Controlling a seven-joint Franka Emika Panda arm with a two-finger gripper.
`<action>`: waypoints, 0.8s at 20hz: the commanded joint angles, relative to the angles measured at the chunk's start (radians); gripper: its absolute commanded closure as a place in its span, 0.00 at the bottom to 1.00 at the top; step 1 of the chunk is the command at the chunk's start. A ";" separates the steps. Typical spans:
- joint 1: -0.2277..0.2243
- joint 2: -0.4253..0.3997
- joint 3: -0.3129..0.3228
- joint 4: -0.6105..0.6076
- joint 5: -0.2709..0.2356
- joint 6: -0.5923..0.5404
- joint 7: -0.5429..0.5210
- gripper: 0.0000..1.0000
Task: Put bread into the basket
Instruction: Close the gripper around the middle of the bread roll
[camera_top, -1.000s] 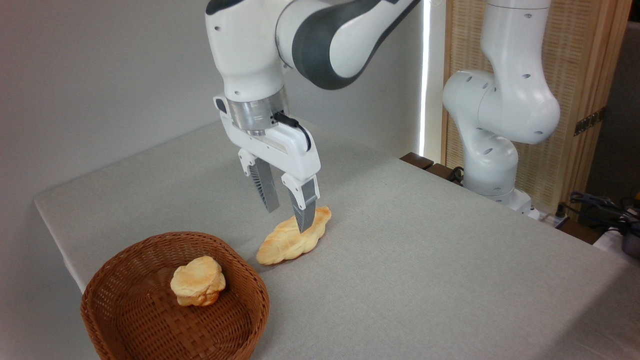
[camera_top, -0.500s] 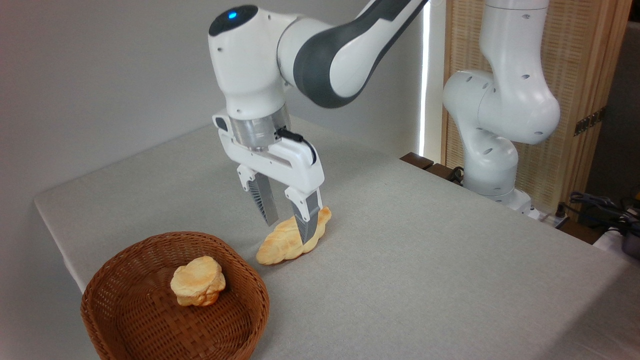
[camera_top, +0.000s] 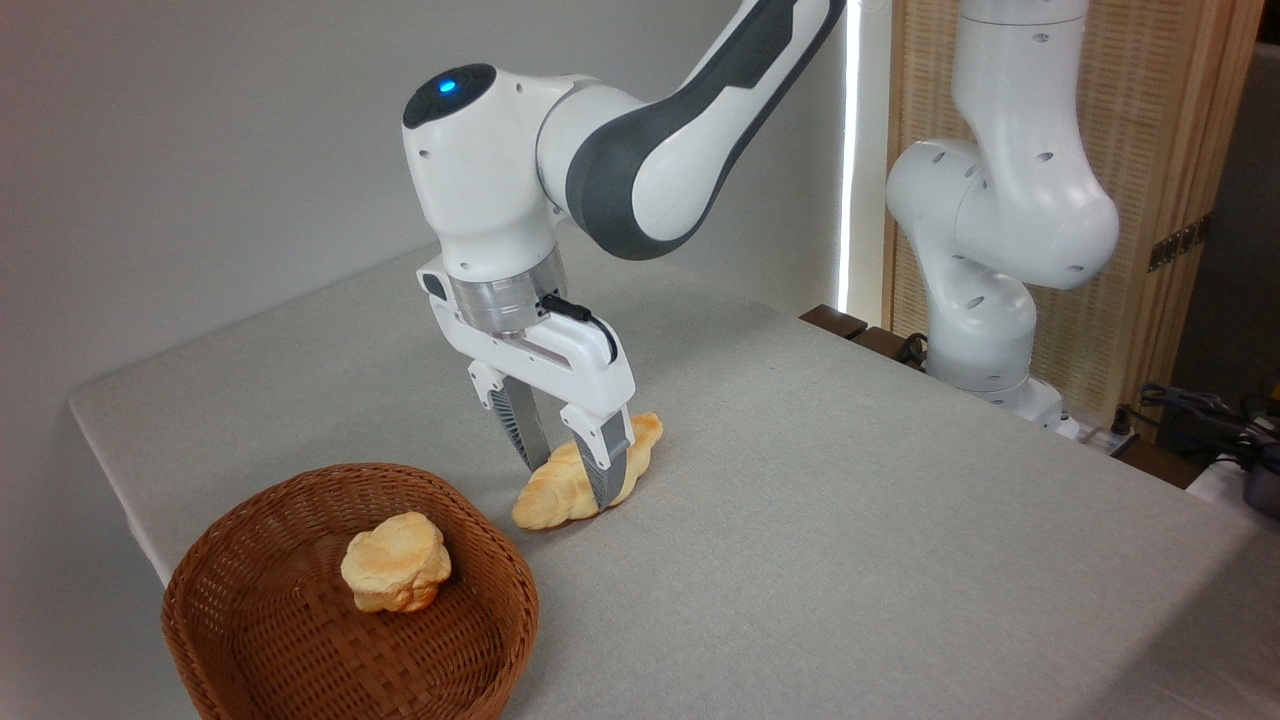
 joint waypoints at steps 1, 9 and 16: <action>-0.014 0.003 0.006 -0.003 0.014 0.021 -0.007 0.00; -0.012 0.001 0.013 0.002 0.015 0.020 0.006 0.49; -0.011 -0.005 0.016 0.007 0.015 0.012 0.007 0.49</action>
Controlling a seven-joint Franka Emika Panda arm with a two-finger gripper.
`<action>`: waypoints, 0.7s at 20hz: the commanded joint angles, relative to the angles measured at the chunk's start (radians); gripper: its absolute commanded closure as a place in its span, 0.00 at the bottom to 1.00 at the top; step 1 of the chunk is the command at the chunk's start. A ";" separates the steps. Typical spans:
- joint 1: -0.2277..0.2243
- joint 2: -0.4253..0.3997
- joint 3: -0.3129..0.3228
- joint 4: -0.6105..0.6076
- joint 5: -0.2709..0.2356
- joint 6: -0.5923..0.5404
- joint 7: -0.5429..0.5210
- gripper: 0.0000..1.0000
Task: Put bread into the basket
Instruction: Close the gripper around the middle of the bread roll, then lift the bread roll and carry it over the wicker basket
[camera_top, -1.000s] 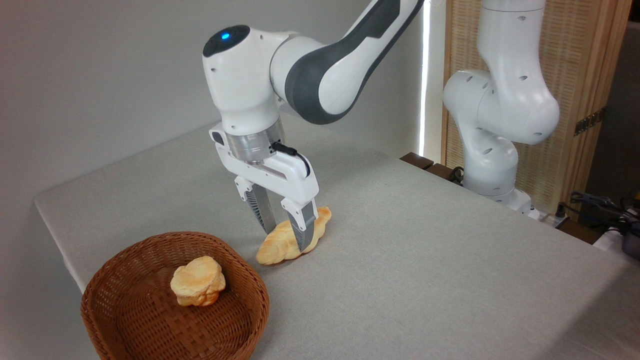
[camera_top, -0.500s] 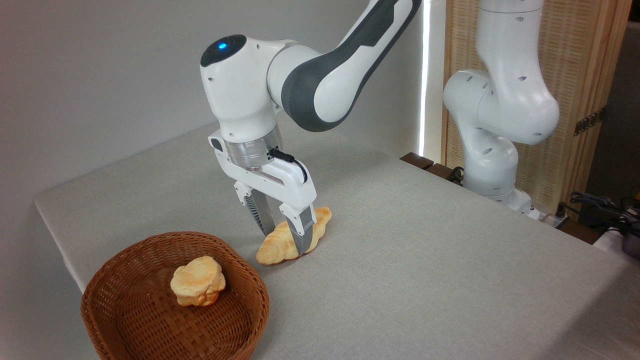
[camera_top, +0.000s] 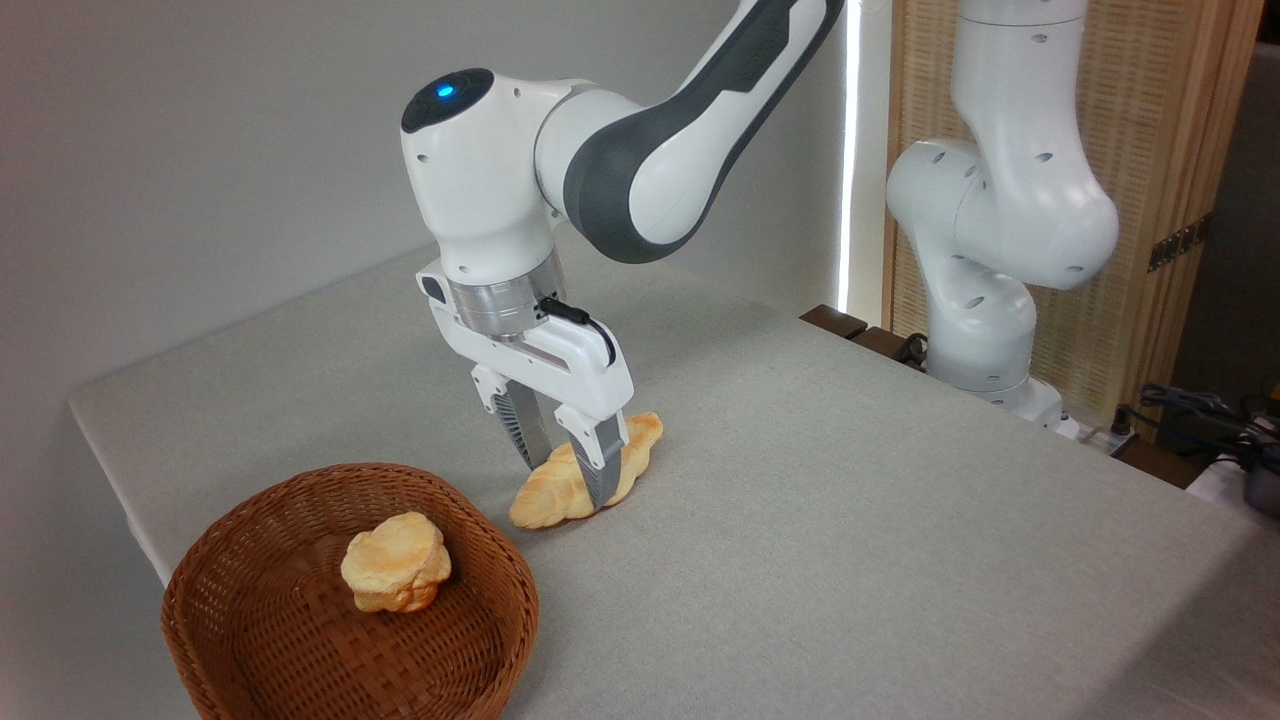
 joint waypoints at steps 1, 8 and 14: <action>-0.007 -0.009 0.013 0.005 0.011 0.009 0.007 0.49; 0.000 -0.035 0.033 0.071 0.009 -0.037 0.013 0.47; 0.000 -0.037 0.054 0.191 -0.002 -0.081 0.041 0.44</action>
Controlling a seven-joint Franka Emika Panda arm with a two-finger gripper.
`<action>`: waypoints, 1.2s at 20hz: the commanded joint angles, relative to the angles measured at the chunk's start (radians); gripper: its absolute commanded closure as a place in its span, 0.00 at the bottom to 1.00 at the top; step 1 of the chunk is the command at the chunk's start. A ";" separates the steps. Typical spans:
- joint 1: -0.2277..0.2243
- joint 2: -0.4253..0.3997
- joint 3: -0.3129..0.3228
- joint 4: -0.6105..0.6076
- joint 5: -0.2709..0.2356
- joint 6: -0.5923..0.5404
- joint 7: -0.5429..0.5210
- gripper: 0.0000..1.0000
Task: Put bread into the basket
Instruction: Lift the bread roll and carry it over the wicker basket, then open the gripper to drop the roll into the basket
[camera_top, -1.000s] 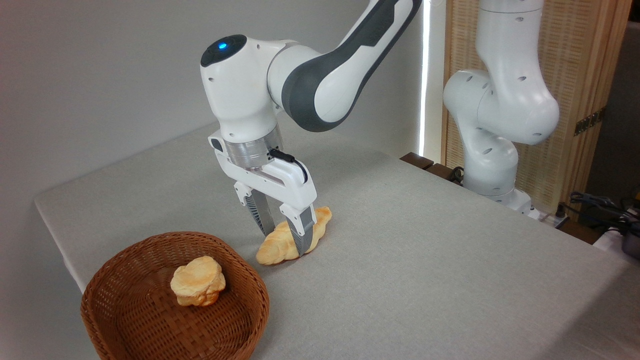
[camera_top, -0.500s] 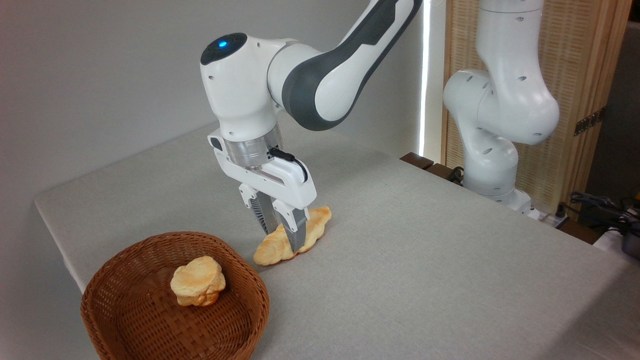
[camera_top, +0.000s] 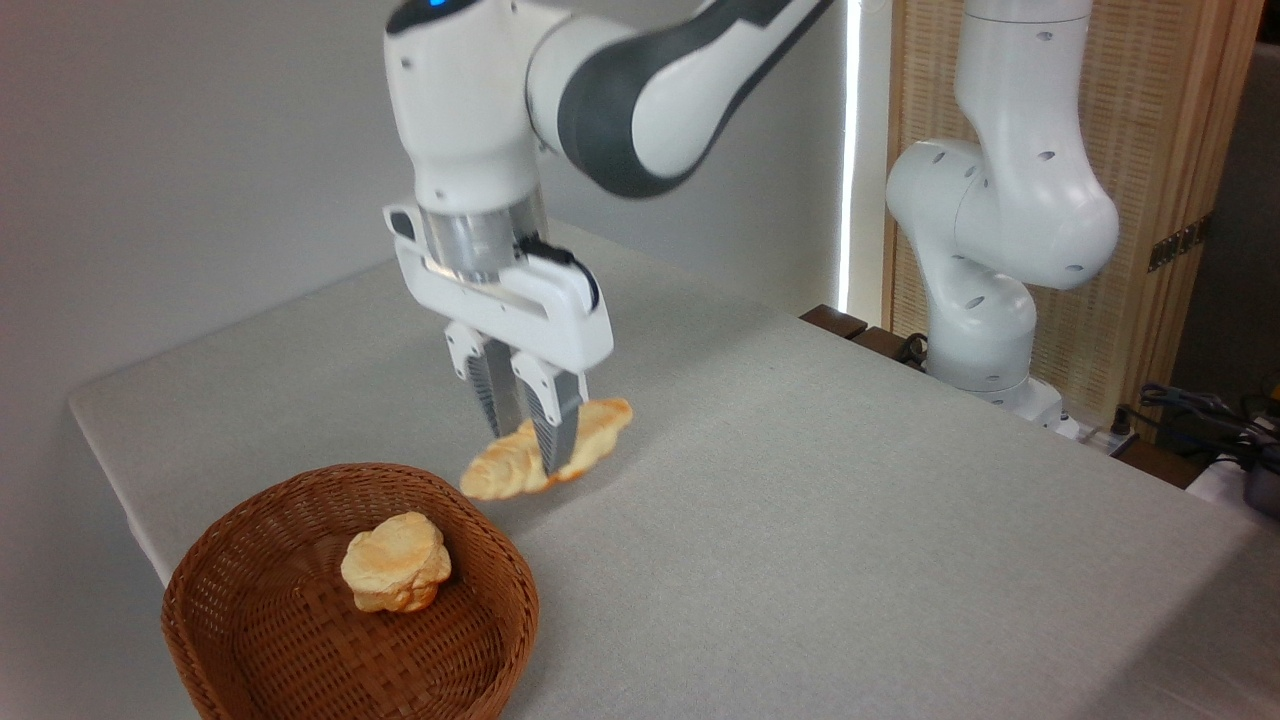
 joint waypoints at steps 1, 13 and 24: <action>-0.004 0.000 0.025 0.098 -0.005 -0.035 0.061 0.44; -0.001 0.072 0.051 0.163 -0.048 0.290 0.090 0.10; -0.001 0.114 0.054 0.163 -0.051 0.404 0.075 0.00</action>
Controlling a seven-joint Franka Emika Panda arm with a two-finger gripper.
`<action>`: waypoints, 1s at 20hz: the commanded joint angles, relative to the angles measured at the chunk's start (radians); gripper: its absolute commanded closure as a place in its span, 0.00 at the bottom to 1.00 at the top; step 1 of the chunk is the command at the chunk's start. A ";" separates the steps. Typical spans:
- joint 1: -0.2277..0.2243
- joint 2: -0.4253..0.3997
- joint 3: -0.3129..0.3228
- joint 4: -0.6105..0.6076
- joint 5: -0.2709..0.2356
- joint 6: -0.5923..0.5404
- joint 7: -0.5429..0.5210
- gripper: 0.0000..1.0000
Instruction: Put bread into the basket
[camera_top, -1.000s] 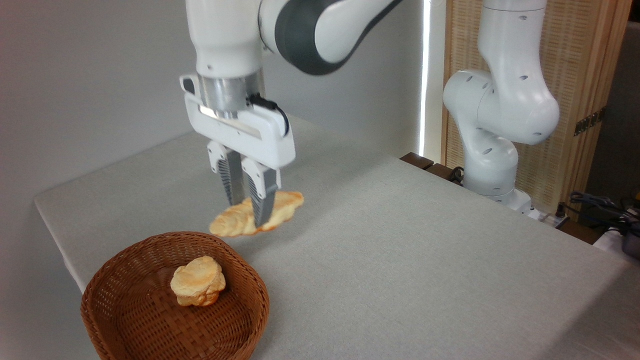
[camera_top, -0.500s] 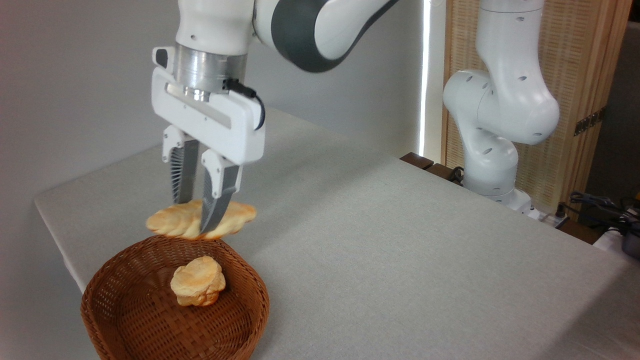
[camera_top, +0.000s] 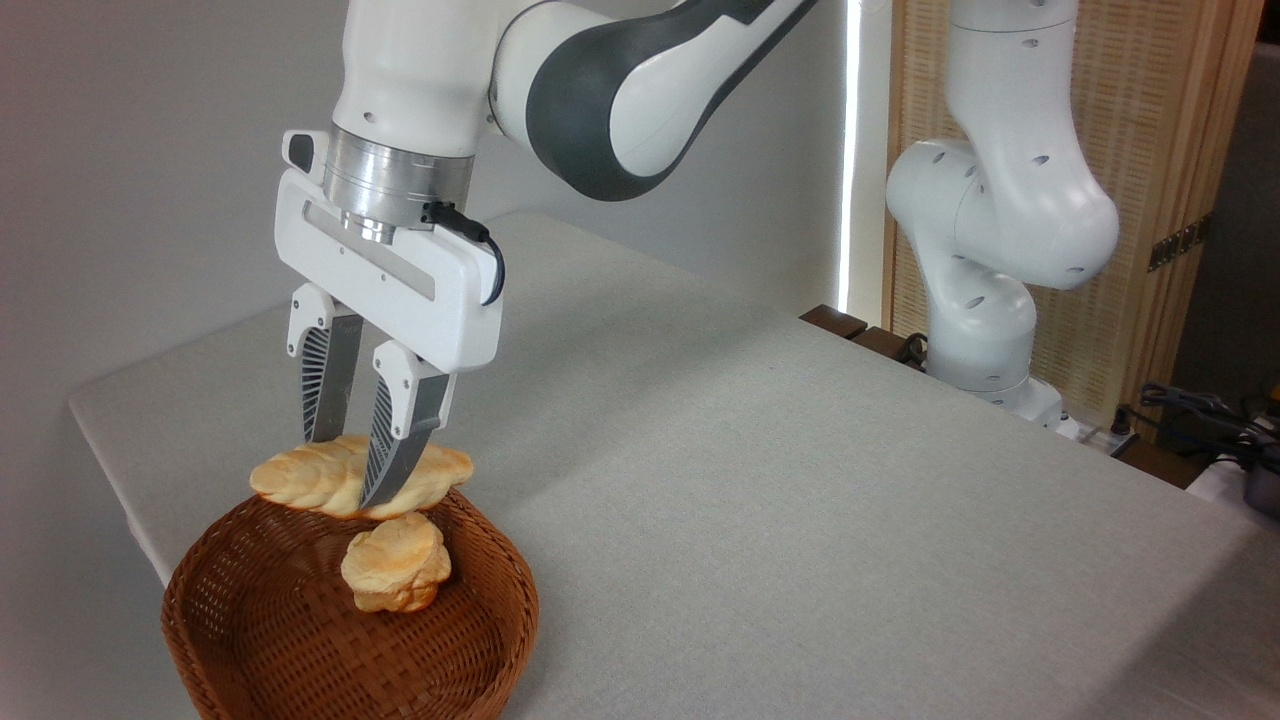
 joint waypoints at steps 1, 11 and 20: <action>-0.002 0.012 0.007 0.016 -0.017 0.043 0.001 0.00; 0.000 0.014 0.008 0.016 -0.014 0.046 0.003 0.00; -0.002 -0.003 0.008 0.017 -0.003 -0.010 0.001 0.00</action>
